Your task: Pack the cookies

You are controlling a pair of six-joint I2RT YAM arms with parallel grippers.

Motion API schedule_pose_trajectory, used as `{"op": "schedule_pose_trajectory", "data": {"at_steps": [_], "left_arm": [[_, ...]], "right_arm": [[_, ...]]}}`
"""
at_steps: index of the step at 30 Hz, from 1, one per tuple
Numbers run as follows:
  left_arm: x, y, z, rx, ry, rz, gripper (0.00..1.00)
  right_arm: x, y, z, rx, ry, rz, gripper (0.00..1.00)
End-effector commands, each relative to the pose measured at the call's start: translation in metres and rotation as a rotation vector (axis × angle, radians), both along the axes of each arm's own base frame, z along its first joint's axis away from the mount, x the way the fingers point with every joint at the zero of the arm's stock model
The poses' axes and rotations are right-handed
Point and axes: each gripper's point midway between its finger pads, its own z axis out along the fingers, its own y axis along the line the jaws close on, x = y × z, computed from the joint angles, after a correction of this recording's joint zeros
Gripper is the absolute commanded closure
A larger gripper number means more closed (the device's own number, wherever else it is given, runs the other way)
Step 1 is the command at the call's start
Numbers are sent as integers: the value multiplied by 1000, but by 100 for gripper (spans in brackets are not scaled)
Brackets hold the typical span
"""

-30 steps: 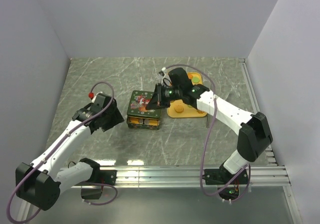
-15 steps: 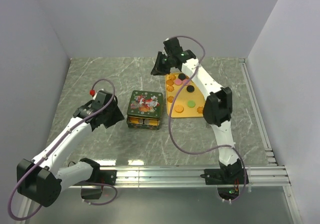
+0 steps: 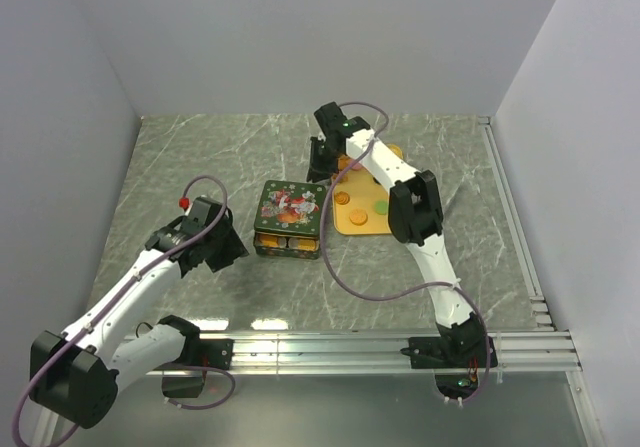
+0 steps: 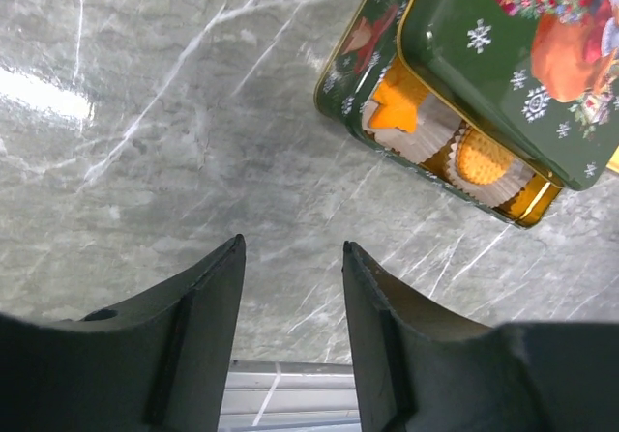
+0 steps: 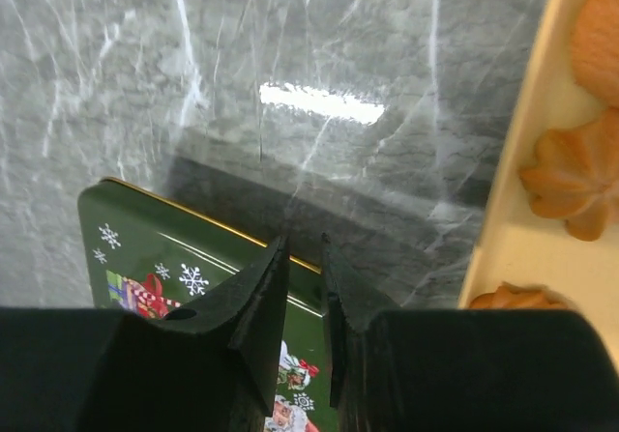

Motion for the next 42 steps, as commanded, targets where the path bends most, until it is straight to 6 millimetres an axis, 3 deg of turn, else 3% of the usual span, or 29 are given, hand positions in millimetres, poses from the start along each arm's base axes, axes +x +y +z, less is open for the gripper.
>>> {"op": "schedule_pose_trajectory", "data": {"at_steps": [1, 10, 14, 15, 16, 17, 25, 34, 42], "left_arm": [[1, -6, 1, -42, -23, 14, 50], [-2, -4, 6, -53, -38, 27, 50], [-4, -3, 11, -53, -50, 32, 51], [-4, -2, 12, -53, -54, 35, 51], [-4, -2, 12, -54, -54, 38, 51], [-3, -2, 14, -57, -61, 38, 51], [-3, -1, 13, -52, -63, 41, 52], [-2, -1, 17, -52, -74, 41, 52], [14, -11, 38, -78, -142, 2, 54]], "right_arm": [[-8, 18, 12, -5, -54, 72, 73], [-15, 32, -1, 14, -20, 108, 73], [-29, 33, -5, 23, 18, 122, 74], [-30, 32, 3, 32, 13, 117, 75], [-40, 29, -7, 22, 45, 120, 75], [-40, 31, 3, 41, 24, 120, 75], [-64, 29, 12, 46, 51, 126, 79], [-60, 42, 39, 99, 13, 135, 80], [-73, 42, 33, 92, 30, 143, 81]]}}
